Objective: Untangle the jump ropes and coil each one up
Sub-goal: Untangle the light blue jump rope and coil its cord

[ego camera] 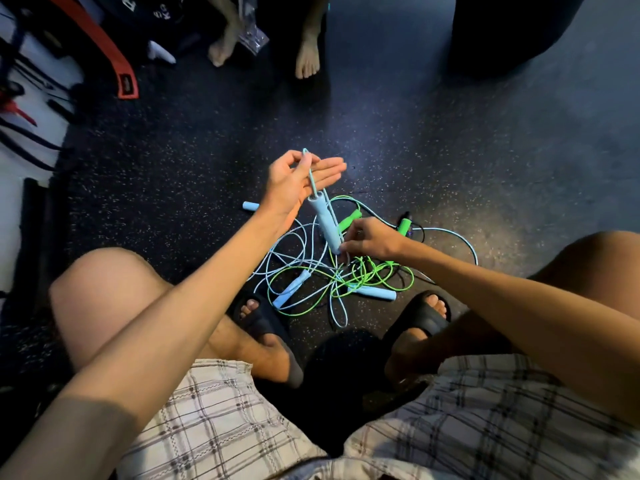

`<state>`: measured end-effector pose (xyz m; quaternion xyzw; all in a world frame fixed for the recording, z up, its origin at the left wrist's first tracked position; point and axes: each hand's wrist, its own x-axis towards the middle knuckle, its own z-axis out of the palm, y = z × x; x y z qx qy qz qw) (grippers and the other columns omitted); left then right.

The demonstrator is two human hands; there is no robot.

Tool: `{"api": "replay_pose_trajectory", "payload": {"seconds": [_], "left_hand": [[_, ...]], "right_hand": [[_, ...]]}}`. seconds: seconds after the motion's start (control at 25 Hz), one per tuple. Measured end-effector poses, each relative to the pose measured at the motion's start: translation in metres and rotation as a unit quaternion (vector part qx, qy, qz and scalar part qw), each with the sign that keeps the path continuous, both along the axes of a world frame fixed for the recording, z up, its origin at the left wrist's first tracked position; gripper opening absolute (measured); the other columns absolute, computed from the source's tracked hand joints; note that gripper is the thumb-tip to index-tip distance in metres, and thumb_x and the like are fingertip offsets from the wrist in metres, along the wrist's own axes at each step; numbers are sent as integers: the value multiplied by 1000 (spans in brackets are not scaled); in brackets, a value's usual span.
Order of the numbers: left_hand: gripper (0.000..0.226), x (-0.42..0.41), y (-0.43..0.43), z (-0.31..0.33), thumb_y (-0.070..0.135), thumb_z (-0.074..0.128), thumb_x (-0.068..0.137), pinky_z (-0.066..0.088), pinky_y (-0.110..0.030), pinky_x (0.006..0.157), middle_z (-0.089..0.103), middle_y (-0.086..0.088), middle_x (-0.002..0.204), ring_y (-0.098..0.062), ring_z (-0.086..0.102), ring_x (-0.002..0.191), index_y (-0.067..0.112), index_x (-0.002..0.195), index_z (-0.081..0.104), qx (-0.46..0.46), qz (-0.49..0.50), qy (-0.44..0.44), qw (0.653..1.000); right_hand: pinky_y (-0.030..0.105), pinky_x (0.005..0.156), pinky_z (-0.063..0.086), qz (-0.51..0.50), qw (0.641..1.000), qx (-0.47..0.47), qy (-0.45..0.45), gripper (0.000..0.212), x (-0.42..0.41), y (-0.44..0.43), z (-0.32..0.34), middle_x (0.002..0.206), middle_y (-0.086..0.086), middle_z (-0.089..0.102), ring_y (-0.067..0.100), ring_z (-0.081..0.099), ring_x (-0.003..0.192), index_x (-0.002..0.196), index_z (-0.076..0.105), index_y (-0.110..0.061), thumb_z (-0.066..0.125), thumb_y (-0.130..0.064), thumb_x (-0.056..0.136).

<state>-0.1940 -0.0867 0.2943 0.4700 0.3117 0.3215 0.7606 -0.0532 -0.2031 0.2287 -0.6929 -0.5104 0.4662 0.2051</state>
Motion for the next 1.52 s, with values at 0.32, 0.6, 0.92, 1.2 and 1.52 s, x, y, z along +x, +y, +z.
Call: {"api": "replay_pose_trajectory", "payload": {"seconds": [0.32, 0.6, 0.92, 1.2, 1.52], "left_hand": [[22, 0, 13, -37, 5, 39, 103, 61, -40, 70, 70, -26, 88, -30, 74, 78, 12, 83, 45, 178, -4, 193, 965], [32, -1, 3, -27, 14, 42, 104, 38, -18, 45, 59, -3, 62, -9, 49, 47, 12, 83, 65, 47, -193, 214, 957], [32, 12, 8, -5, 24, 37, 104, 11, -28, 48, 23, 10, 46, -10, 15, 44, 10, 79, 52, -91, -275, 57, 955], [26, 12, 30, 6, 21, 32, 105, 29, -22, 52, 32, 8, 55, -7, 30, 47, 12, 87, 48, -187, -137, -86, 969], [27, 13, 47, 1, 14, 30, 107, 58, -32, 63, 71, -8, 67, -24, 71, 62, 5, 89, 49, -93, 94, -8, 991]], "right_hand": [[26, 64, 37, 105, 974, 176, -98, 10, -4, 18, 33, 74, -6, 59, 12, 50, 64, 92, 64, -5, 57, -11, 96], [23, 56, 42, -9, 970, 242, -16, 9, 14, 30, 65, 72, -10, 64, 7, 55, 59, 99, 60, -9, 56, -17, 98], [22, 52, 38, -227, 943, 192, 148, 39, 37, 52, 58, 63, -2, 45, 7, 41, 52, 97, 59, -1, 38, -34, 106], [34, 68, 51, -180, 951, -14, 252, 60, 30, 38, 17, 68, 22, 62, 27, 64, 62, 86, 63, -9, 26, -53, 103], [43, 69, 55, -14, 997, -35, 66, 19, 23, 20, -8, 88, 22, 74, 36, 72, 83, 88, 54, -11, 65, -25, 94]]}}
